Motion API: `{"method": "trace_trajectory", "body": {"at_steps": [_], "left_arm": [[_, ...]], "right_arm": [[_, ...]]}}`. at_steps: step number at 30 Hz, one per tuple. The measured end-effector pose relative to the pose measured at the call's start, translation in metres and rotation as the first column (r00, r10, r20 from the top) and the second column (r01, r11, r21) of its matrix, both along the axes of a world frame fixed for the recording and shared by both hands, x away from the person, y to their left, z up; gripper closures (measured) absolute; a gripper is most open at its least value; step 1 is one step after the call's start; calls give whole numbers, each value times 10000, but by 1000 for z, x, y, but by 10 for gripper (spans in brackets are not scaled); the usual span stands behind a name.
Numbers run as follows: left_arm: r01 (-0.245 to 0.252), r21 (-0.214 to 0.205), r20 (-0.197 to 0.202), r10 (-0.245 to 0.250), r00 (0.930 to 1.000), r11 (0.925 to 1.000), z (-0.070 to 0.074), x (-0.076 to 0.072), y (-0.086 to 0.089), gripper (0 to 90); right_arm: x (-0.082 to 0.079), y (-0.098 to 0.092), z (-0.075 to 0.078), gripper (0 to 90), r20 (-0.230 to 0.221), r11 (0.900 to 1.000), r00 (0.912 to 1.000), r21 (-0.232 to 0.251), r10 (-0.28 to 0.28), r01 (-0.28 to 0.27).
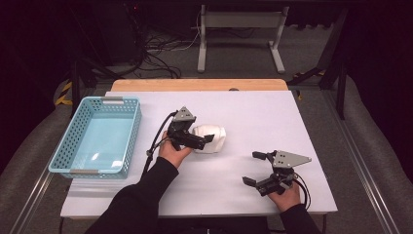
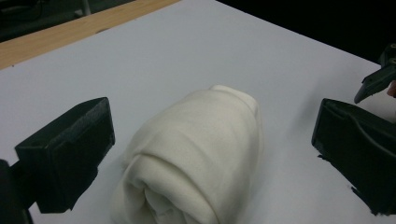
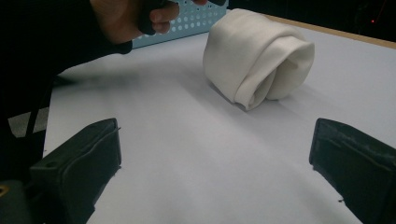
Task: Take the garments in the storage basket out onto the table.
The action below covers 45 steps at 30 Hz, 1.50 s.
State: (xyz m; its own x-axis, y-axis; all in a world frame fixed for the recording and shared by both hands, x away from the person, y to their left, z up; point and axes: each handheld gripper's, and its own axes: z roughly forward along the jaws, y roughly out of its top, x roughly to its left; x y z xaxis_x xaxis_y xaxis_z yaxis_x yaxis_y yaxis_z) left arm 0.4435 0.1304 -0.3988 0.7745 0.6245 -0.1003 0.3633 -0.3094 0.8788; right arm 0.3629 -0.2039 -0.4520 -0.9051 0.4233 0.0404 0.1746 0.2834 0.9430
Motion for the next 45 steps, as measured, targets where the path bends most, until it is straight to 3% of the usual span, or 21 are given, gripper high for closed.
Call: {"method": "trace_trajectory", "body": {"at_steps": [8, 24, 27, 36, 42, 45], "left_arm": [[179, -397, 429, -162, 9989, 9991, 15, -10, 4, 3], [563, -489, 698, -528, 9962, 9972, 31, -25, 21, 3], [698, -556, 927, -645, 9936, 9960, 30, -29, 27, 10], [593, -840, 827, -523, 9952, 9947, 27, -43, 54, 10], [353, -811, 896, -279, 9956, 9961, 18, -52, 73, 10], [331, -784, 752, -272, 9968, 9964, 6, -60, 84, 10]], "right_arm": [[0, 0, 0, 31, 8, 10000, 10000, -7, -2, 2], [0, 0, 0, 31, 4, 10000, 10000, -16, 11, -11], [0, 0, 0, 31, 0, 10000, 10000, -18, 23, -23], [0, 1, 0, 31, -4, 10000, 10000, -18, 25, -25], [0, 1, 0, 30, 3, 10000, 10000, -7, 52, -52], [0, 1, 0, 29, 6, 10000, 10000, -9, 64, -64]]}}
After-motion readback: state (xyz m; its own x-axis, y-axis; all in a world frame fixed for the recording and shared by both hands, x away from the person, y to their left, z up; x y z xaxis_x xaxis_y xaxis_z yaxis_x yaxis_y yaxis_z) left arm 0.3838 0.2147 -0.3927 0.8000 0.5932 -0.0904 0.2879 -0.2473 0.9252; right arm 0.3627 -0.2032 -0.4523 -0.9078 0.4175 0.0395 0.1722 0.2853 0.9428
